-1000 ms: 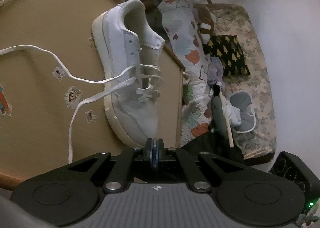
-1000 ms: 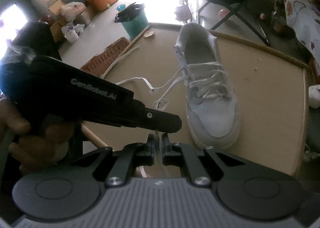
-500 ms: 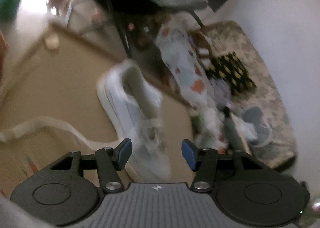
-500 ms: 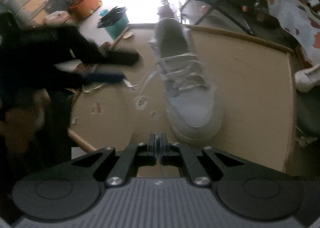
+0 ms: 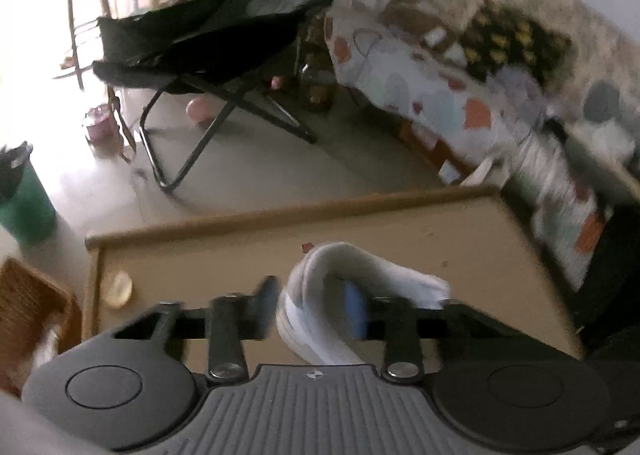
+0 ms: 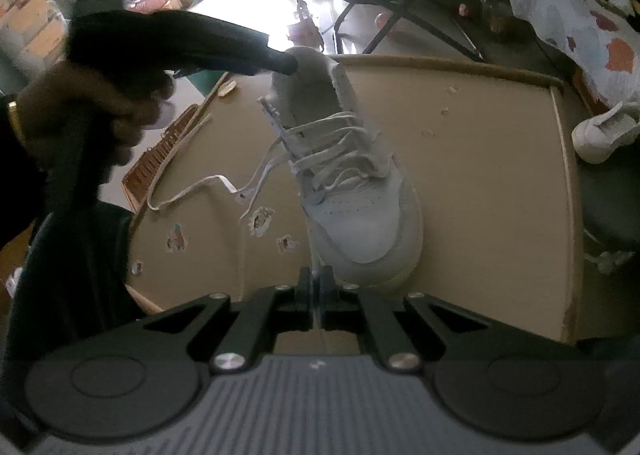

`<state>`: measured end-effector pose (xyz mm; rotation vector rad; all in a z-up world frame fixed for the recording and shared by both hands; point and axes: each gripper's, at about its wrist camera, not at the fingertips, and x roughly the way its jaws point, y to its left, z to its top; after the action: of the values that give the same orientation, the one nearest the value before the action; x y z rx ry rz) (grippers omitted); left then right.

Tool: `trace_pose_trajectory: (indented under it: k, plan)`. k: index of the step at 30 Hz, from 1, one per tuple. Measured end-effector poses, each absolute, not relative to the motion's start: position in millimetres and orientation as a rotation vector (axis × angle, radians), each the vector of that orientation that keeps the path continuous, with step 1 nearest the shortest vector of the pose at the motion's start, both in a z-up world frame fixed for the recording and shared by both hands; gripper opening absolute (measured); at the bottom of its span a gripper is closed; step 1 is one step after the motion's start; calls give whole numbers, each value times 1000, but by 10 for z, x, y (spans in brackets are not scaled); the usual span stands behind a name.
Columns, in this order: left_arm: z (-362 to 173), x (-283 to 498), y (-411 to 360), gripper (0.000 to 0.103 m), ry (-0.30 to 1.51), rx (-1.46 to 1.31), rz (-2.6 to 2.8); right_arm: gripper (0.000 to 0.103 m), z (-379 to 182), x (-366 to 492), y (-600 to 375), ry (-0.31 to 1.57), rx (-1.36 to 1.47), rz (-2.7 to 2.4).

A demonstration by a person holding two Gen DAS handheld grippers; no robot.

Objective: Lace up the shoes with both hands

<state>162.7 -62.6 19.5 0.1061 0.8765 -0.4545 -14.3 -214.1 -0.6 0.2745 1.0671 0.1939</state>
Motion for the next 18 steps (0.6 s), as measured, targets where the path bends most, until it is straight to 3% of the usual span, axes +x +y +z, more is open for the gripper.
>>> trace_pose_trajectory:
  k: [11, 18]
  plan:
    - [100, 1792, -850, 19, 851, 278, -448, 3, -175, -61, -2122, 1102, 333, 203]
    - [159, 1687, -785, 20, 962, 263, -339, 3, -226, 0, -2202, 1094, 330, 163]
